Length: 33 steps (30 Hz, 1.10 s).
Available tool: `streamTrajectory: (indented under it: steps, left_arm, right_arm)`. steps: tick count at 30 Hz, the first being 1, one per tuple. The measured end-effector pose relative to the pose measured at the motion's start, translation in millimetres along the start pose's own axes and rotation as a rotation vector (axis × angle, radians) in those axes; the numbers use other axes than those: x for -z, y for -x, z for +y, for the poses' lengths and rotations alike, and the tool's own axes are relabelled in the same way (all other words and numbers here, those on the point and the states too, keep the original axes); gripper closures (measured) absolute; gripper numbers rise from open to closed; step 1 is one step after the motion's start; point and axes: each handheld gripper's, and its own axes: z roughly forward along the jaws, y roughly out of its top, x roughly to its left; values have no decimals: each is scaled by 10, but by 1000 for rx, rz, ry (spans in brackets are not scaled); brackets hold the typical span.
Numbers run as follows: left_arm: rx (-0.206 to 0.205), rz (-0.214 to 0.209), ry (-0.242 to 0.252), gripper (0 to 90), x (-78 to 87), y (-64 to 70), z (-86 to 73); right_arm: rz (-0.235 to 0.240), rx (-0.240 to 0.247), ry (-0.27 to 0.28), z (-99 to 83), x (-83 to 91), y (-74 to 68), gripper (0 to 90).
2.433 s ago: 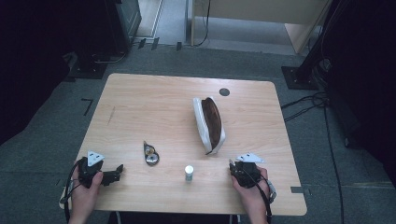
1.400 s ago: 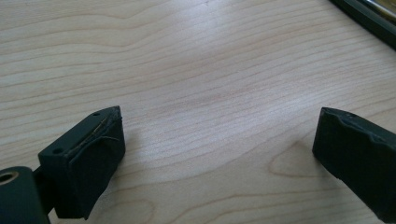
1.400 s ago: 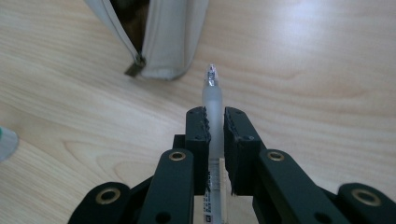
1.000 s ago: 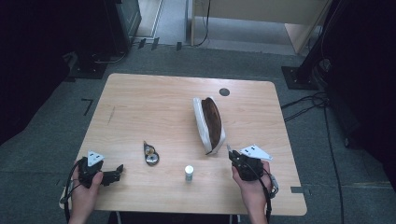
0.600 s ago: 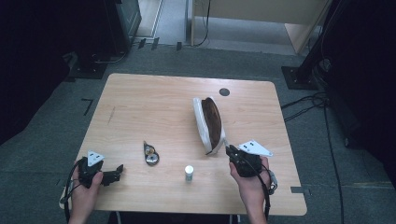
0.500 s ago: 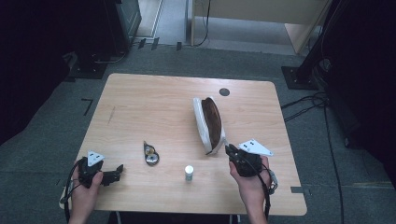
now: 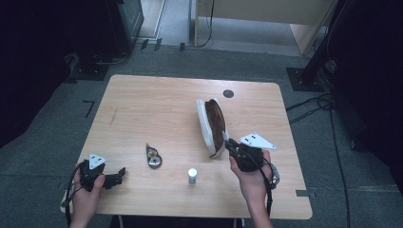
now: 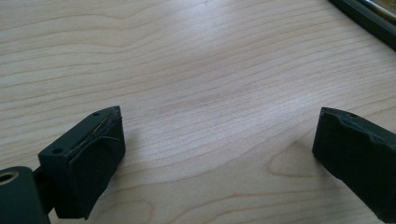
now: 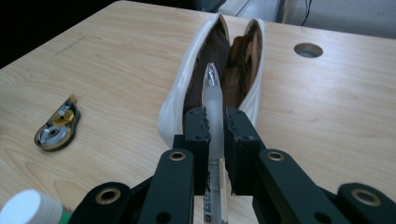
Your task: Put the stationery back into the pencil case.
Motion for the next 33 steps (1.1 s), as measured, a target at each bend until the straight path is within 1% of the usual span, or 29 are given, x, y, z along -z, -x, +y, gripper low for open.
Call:
streamTrajectory:
  steps: [4,6,7,12,15,21,25,28,33]
  left_arm:
    - [2,0,1,27,0,1,0]
    - [1,0,1,27,0,1,0]
    - [0,1,1,26,0,0,0]
    - [-1,-2,0,26,0,3,0]
    - [-2,-3,-1,26,1,4,-1]
    - [-2,-3,-2,27,1,4,0]
    - [-3,-3,-2,27,2,4,0]
    - [-2,-3,-1,27,1,4,-1]
    - [-4,-4,-1,27,1,4,0]
  right_arm:
    - [15,-5,8,127,-114,-7,813]
    - [24,-16,14,199,-178,-13,813]
    - [26,-12,19,229,-206,-18,813]
    - [10,7,27,356,-341,-52,813]
    - [-3,11,35,403,-427,-39,813]
    - [-1,-4,41,500,-578,0,813]
    - [-2,0,43,571,-674,23,813]
    - [7,-5,39,601,-744,36,813]
    - [-7,-2,46,620,-814,56,812]
